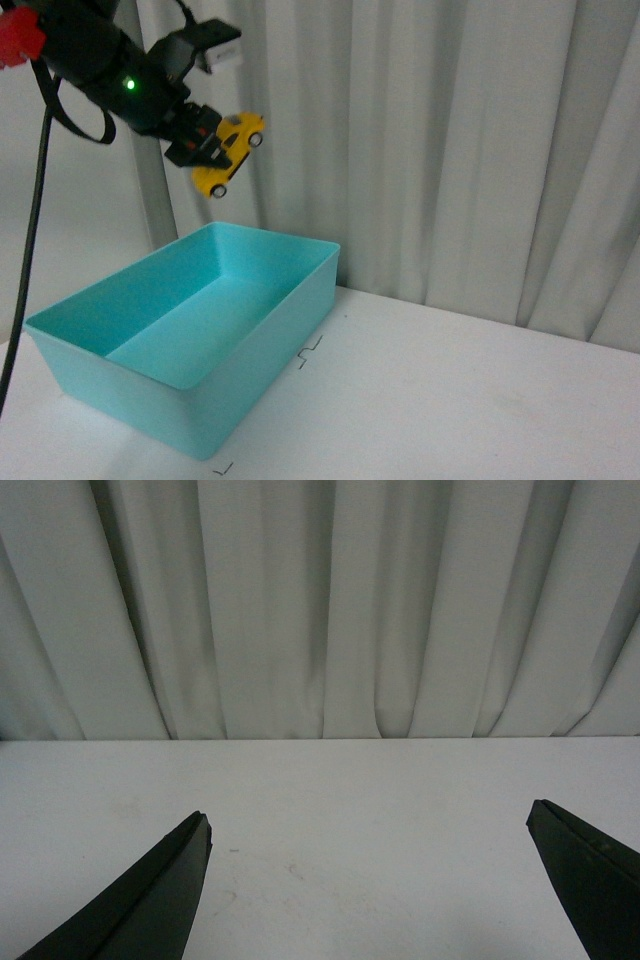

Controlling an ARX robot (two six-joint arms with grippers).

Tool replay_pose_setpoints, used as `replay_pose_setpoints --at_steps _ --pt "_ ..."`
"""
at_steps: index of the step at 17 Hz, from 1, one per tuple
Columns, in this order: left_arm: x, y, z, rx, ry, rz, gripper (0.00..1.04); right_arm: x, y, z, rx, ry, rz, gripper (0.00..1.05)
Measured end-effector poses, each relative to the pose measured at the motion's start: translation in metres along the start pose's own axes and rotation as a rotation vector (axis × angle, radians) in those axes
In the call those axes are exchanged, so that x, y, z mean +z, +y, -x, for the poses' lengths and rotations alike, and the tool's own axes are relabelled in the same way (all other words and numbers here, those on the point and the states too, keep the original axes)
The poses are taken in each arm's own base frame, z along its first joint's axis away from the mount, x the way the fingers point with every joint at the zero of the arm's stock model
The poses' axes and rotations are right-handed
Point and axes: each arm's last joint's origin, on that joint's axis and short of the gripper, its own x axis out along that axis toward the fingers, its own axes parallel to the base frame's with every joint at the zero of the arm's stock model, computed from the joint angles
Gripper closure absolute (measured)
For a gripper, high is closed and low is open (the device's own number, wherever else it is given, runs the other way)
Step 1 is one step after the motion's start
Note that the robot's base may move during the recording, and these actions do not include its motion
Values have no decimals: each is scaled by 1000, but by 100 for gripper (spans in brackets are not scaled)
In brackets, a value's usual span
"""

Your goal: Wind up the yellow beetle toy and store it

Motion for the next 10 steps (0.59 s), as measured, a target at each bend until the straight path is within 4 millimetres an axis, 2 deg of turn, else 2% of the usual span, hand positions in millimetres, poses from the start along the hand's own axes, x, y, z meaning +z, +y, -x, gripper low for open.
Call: replay_pose_setpoints --at_steps 3,7,10 --pt "-40 3 -37 68 163 160 66 0 0 0 0 0 0 7" --pt "-70 -7 -88 123 318 197 66 0 0 0 0 0 0 7" --pt "-87 -15 -115 121 385 224 66 0 0 0 0 0 0 7"
